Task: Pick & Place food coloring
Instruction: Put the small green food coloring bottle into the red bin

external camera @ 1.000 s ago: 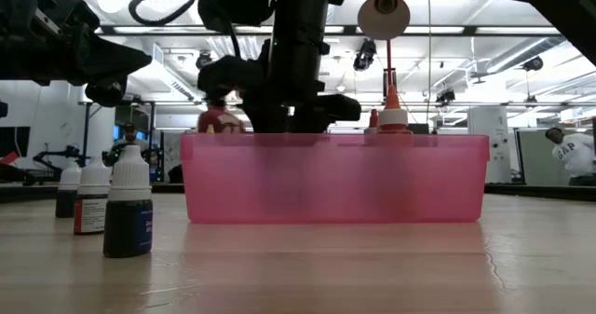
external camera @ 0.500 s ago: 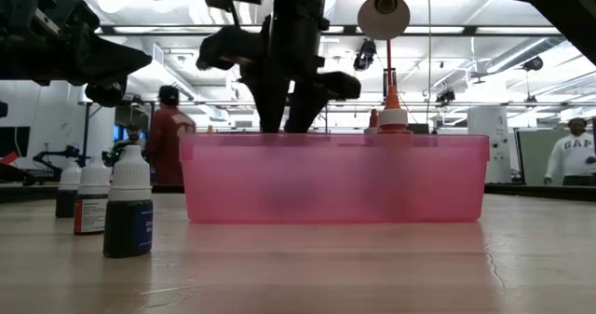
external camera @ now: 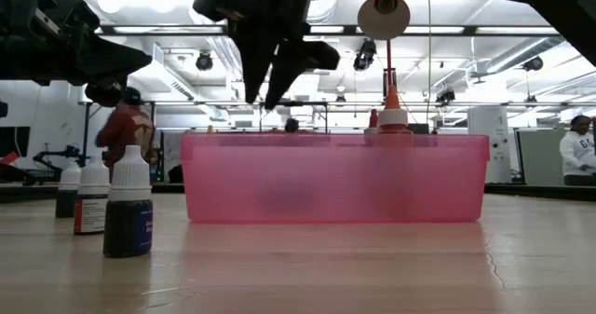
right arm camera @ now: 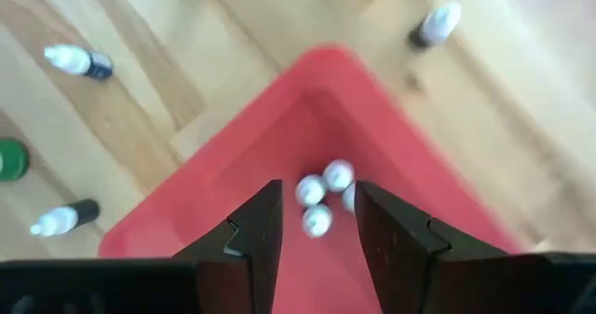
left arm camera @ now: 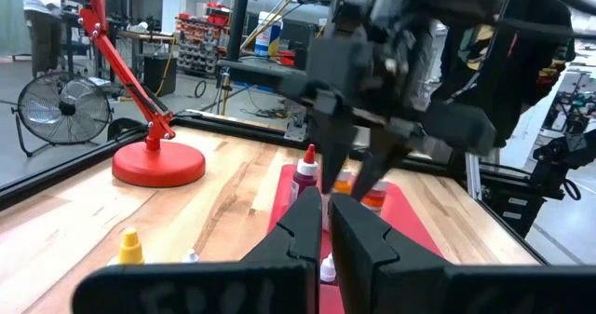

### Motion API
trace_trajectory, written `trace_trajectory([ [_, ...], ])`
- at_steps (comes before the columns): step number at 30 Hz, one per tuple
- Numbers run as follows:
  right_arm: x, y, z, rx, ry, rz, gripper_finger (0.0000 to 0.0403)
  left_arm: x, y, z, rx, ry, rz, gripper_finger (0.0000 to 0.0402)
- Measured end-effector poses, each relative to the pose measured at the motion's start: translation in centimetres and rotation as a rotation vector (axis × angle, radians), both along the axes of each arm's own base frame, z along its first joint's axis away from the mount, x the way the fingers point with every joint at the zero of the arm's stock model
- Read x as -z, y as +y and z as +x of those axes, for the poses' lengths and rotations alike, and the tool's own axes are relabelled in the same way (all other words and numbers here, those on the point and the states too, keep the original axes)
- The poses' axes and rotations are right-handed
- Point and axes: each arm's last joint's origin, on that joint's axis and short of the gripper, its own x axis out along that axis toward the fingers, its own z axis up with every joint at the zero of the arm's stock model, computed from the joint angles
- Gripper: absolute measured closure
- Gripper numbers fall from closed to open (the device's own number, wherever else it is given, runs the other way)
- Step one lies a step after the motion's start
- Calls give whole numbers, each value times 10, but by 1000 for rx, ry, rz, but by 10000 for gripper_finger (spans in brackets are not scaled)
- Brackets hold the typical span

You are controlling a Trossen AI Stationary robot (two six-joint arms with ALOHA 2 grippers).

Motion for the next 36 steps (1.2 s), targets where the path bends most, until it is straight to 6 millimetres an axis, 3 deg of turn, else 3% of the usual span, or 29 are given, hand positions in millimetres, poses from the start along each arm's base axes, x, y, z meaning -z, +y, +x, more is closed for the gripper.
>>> trace_trajectory([
  [10, -11, -31, -4, -239, 47, -97, 271, 0, 0, 0, 0, 0, 0, 402],
  [27, -18, -96, -4, -698, 51, -220, 144, 0, 0, 0, 1, 1, 0, 402],
  [36, -8, -134, -2, -716, 6, -186, 142, 0, 0, 0, 0, 1, 0, 402],
])
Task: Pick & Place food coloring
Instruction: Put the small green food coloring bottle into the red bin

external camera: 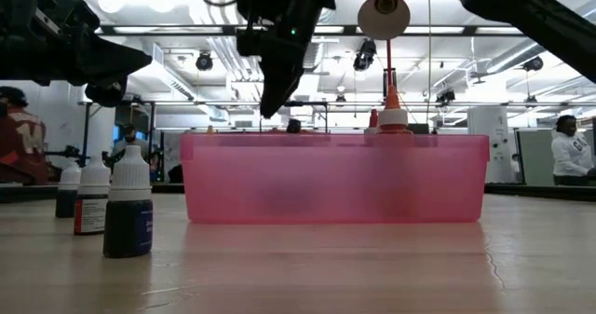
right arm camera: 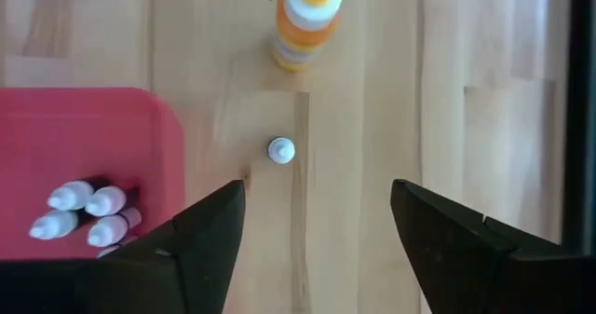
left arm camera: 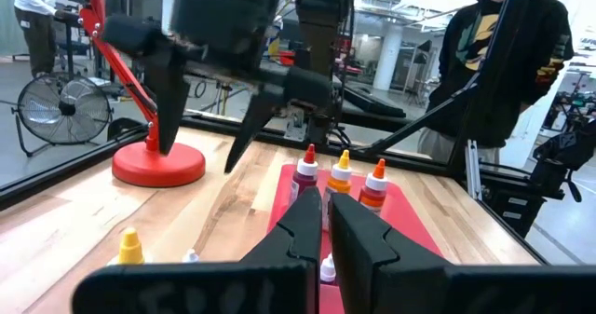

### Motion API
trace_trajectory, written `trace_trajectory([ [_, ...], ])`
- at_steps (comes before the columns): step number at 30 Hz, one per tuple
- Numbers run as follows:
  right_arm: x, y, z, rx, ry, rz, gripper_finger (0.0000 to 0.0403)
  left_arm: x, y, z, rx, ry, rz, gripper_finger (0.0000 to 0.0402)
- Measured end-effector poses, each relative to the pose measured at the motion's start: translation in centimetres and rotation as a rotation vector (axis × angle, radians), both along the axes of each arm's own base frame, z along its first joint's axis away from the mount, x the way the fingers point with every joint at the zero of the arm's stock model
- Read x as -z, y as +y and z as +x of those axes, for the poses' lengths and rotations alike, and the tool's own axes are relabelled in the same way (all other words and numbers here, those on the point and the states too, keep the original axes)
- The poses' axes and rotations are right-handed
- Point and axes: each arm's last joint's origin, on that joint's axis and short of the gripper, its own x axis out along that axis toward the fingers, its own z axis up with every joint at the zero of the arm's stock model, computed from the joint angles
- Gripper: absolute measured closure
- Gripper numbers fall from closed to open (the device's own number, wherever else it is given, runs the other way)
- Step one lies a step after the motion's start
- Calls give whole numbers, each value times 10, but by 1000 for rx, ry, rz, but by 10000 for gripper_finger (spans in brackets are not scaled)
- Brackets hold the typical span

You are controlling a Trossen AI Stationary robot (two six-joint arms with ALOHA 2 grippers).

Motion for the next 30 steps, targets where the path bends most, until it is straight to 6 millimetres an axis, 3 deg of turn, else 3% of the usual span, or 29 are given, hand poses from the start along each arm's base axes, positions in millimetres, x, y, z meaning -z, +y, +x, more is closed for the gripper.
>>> trace_trajectory([
  [14, 48, -18, 11, -78, 77, 90, 140, 0, 0, 0, 0, 0, 0, 402],
  [30, 77, -22, 22, -98, 59, 138, 140, 0, 0, 0, 0, 0, 0, 402],
])
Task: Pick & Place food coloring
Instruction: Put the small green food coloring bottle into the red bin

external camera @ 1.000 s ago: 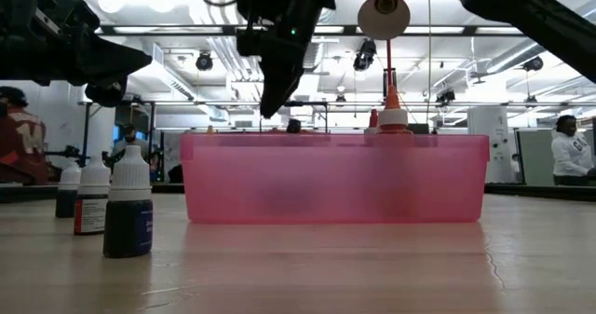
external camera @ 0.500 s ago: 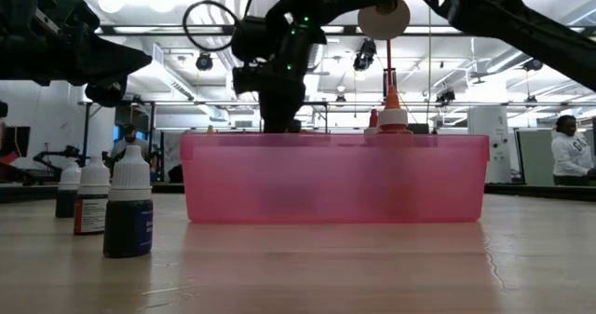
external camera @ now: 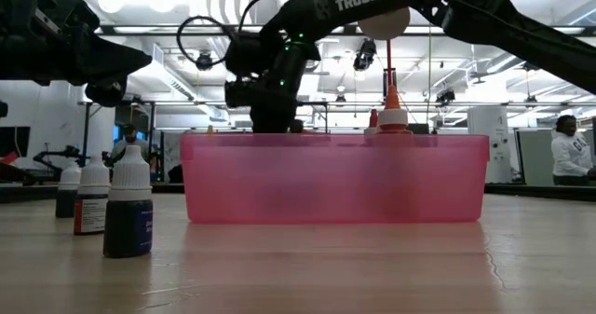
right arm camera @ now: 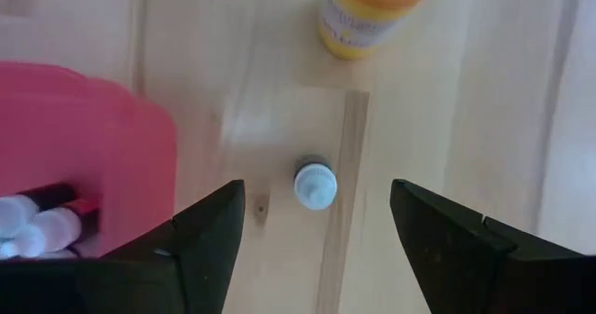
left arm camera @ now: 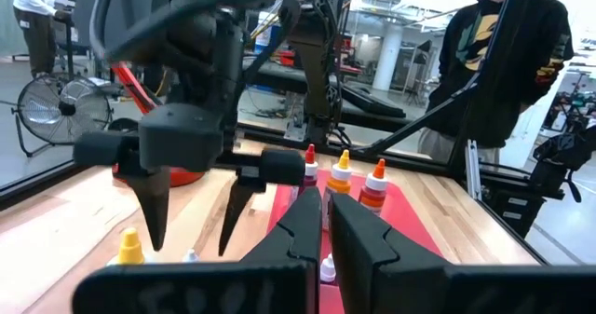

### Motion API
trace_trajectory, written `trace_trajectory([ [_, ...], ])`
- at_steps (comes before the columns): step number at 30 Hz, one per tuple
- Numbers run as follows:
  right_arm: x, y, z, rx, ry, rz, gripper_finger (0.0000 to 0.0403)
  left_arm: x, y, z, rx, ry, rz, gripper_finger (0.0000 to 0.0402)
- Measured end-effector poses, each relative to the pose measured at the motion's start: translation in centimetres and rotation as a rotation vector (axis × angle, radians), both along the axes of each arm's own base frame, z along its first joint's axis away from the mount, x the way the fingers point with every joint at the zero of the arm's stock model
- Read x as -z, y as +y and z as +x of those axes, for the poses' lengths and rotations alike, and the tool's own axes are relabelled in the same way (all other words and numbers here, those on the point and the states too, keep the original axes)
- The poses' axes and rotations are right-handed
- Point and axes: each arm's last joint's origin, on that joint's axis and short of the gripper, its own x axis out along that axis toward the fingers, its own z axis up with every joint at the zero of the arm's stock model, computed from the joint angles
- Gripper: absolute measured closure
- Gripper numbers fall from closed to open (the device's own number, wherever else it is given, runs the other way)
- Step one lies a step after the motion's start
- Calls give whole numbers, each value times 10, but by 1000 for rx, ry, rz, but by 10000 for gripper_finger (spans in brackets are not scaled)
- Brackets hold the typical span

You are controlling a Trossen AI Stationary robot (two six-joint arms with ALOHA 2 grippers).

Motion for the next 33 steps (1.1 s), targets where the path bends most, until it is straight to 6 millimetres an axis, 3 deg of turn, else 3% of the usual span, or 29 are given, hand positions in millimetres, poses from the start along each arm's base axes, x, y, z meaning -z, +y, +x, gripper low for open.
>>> trace_trajectory([
  [15, 17, 0, 3, -24, 26, 0, 154, 0, 0, 0, 0, 1, 0, 402],
  [33, 17, 0, 3, -23, 27, 1, 308, 0, 0, 0, 0, 1, 0, 402],
])
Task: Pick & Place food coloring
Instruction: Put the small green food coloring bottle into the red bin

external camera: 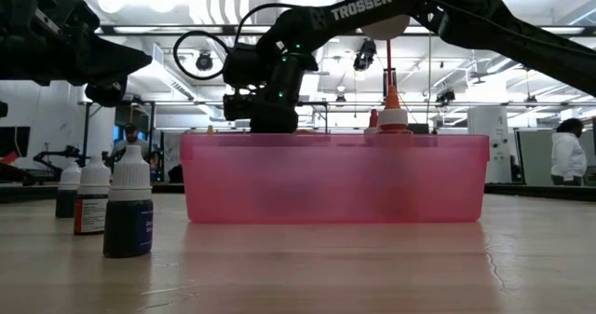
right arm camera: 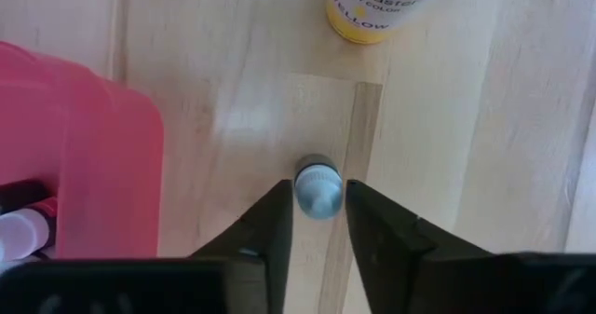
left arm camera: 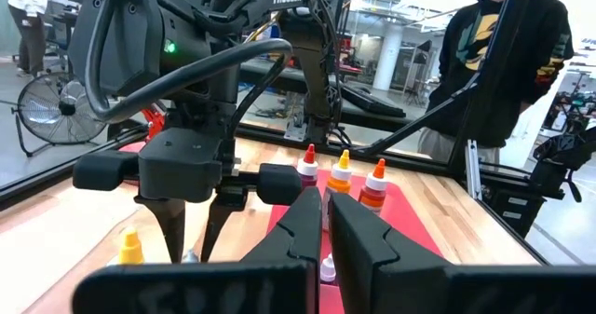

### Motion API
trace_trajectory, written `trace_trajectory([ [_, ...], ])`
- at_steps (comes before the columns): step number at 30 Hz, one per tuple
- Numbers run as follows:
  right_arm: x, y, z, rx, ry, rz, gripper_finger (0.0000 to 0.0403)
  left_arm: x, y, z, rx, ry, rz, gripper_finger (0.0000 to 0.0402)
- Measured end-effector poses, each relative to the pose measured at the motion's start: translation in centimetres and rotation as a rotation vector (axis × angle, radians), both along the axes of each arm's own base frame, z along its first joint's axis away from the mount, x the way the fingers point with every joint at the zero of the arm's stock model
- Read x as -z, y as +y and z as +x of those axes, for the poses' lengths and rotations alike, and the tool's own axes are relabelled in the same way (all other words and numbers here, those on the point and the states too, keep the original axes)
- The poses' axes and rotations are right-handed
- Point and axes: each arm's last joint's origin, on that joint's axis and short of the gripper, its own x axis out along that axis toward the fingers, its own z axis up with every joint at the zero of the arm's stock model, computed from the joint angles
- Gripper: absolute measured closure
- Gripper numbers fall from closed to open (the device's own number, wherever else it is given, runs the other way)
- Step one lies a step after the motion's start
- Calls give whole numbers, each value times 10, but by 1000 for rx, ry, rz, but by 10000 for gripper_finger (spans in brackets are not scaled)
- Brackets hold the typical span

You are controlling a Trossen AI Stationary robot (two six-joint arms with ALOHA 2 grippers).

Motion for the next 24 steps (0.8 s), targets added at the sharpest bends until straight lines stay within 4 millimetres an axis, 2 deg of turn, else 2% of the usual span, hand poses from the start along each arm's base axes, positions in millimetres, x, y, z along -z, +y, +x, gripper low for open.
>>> trace_trajectory([
  [6, -1, 0, 0, 13, 1, 4, 349, 0, 0, 0, 0, 0, 0, 402],
  [11, -5, 1, 0, 51, -3, 13, 359, 0, 0, 0, 0, 0, 0, 402],
  [19, -26, 3, -9, 93, 29, -54, 362, 0, 0, 0, 0, 0, 0, 402],
  [24, -53, 6, -16, 125, 3, -106, 363, 0, 0, 0, -1, 0, 0, 402],
])
